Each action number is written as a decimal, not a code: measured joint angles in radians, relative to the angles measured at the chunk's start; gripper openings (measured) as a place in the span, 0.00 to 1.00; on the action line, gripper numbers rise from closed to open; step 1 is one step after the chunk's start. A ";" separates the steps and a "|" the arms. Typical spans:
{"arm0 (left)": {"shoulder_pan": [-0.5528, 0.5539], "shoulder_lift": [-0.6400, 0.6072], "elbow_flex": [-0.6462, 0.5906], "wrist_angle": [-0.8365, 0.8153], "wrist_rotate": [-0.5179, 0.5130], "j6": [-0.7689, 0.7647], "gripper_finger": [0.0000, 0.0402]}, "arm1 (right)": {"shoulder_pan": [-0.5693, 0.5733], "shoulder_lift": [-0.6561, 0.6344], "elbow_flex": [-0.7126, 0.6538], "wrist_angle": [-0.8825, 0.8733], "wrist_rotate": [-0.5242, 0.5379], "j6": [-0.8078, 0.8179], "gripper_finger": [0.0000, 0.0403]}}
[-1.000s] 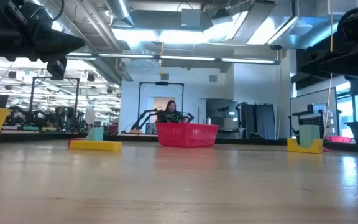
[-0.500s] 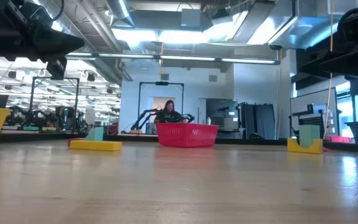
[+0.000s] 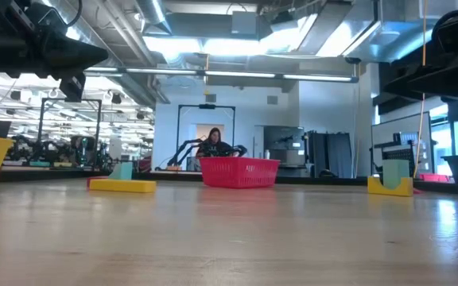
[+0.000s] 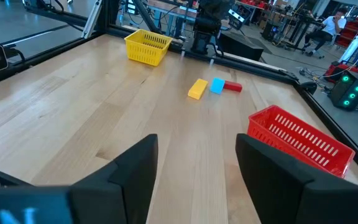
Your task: Sort & place blocks by color
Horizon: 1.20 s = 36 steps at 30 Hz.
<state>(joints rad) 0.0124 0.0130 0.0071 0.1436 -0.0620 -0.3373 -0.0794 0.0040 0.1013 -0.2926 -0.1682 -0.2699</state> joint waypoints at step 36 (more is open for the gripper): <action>0.000 0.000 0.000 0.000 0.000 0.000 0.00 | -0.009 0.001 -0.002 0.449 -0.184 -0.161 0.55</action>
<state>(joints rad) 0.0124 0.0132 0.0071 0.1433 -0.0620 -0.3371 -0.0886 0.0048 0.0990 0.1568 -0.3523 -0.4311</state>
